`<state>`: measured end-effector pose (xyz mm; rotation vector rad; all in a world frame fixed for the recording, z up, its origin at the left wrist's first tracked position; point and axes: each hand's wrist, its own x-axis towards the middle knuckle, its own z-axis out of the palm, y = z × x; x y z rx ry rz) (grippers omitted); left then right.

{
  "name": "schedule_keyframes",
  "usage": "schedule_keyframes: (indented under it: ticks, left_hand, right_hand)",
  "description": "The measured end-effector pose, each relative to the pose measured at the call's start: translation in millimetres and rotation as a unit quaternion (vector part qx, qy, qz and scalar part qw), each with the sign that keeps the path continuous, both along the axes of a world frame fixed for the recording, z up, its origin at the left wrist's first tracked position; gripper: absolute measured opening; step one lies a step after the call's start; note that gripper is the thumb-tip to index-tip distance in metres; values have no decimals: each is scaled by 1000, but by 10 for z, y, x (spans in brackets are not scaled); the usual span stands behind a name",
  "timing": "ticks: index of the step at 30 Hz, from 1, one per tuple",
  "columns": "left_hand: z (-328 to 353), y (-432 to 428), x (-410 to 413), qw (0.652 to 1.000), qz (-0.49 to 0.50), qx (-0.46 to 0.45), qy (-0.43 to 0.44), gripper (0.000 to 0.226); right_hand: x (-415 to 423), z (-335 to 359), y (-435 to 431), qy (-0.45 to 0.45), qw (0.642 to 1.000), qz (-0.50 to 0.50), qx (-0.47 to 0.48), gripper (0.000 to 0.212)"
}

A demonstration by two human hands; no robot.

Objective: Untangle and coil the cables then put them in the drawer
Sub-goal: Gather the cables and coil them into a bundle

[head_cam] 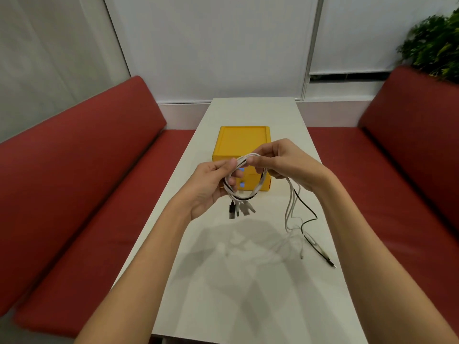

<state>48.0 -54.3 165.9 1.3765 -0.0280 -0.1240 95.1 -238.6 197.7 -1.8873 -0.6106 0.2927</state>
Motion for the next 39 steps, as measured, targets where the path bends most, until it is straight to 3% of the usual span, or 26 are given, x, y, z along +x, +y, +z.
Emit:
schedule_keyframes:
  ticks: [3, 8, 15, 17, 19, 23, 26, 32, 39]
  left_hand:
    - [-29, -1, -22, 999, 42, -10, 23, 21]
    - [-54, 52, -98, 987, 31, 154, -16, 28]
    - [31, 120, -139, 958, -41, 283, -34, 39]
    - [59, 129, -119, 964, -25, 263, -41, 37]
    - [60, 140, -91, 977, 7, 207, -57, 29]
    - [13, 56, -48, 993, 29, 97, -60, 20]
    - [-36, -27, 26, 991, 102, 53, -63, 25]
    - [-158, -76, 34, 984, 118, 125, -43, 41]
    - [-157, -184, -38, 975, 151, 140, -80, 57]
  right_hand:
    - [37, 24, -25, -28, 999, 19, -31, 19]
    - [120, 81, -4, -159, 976, 9, -149, 15]
    - [187, 44, 76, -207, 970, -17, -129, 10]
    - [188, -43, 91, -167, 984, -31, -61, 11]
    - [170, -133, 95, -67, 997, -18, 13, 20]
    - [107, -227, 131, 146, 984, 61, 77, 33]
    - [109, -230, 207, 164, 979, 38, 114, 24]
    - [158, -299, 242, 211, 961, -34, 173, 9]
    - [193, -249, 255, 215, 960, -56, 169, 18]
